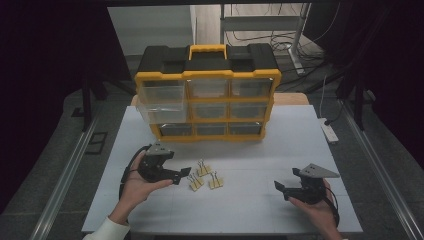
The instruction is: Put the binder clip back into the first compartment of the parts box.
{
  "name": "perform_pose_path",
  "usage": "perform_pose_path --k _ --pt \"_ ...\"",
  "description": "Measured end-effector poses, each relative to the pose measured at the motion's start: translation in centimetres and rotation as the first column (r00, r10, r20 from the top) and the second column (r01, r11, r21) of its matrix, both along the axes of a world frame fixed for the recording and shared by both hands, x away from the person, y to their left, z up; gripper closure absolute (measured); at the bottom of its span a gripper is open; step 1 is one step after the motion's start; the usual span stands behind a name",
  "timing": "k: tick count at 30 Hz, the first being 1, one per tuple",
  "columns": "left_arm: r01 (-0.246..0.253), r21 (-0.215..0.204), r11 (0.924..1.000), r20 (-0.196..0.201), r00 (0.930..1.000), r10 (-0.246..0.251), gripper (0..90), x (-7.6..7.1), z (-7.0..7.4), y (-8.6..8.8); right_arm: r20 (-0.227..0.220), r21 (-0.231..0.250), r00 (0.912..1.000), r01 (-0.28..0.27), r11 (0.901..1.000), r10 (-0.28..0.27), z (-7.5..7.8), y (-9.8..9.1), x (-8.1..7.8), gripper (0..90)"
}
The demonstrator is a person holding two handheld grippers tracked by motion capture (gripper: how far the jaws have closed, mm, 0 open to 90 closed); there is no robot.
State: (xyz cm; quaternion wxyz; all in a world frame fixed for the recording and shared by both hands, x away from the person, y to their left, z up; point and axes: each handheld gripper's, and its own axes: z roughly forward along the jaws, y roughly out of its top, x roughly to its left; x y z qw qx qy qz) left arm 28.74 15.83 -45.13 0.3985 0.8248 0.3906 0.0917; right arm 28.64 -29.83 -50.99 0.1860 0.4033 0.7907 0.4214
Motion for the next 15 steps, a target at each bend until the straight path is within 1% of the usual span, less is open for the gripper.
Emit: perform_pose_path --k 3,5,6,7,9,13,15 --pt "0.022 -0.02 0.9996 -0.031 0.9993 -0.022 15.0 0.8 0.1 -0.5 0.0 -0.001 1.0 -0.001 1.0 0.001 0.0 0.0 0.1 13.1" --pt "0.026 -0.014 0.9996 -0.04 0.9988 -0.027 15.3 1.3 0.0 -1.0 0.0 -0.002 1.0 -0.002 1.0 0.002 -0.1 0.0 0.1 13.1" --pt "0.036 -0.019 0.9992 -0.056 0.9977 -0.037 15.5 1.5 -0.1 -1.2 -0.002 -0.001 1.0 -0.004 1.0 0.004 -0.1 0.1 0.1 13.2" --pt "0.048 -0.015 0.9987 -0.066 0.9966 -0.049 15.5 1.6 -0.3 -1.3 -0.002 -0.005 1.0 -0.005 1.0 0.005 -0.1 0.1 0.1 13.2" --pt "0.057 -0.014 0.9983 -0.088 0.9945 -0.058 16.0 1.7 -0.8 -1.4 -0.004 -0.007 1.0 -0.008 0.9999 0.008 -0.1 0.2 0.1 13.3" --pt "0.068 -0.03 0.9972 -0.131 0.9888 -0.072 17.0 1.9 -1.8 -1.3 -0.007 -0.013 1.0 -0.006 0.9999 0.006 -0.2 0.2 0.2 13.6" --pt "0.073 -0.028 0.9969 -0.147 0.9862 -0.076 17.6 2.1 -2.3 -1.4 -0.006 -0.012 1.0 -0.006 0.9999 0.005 -0.2 0.2 0.2 13.7"
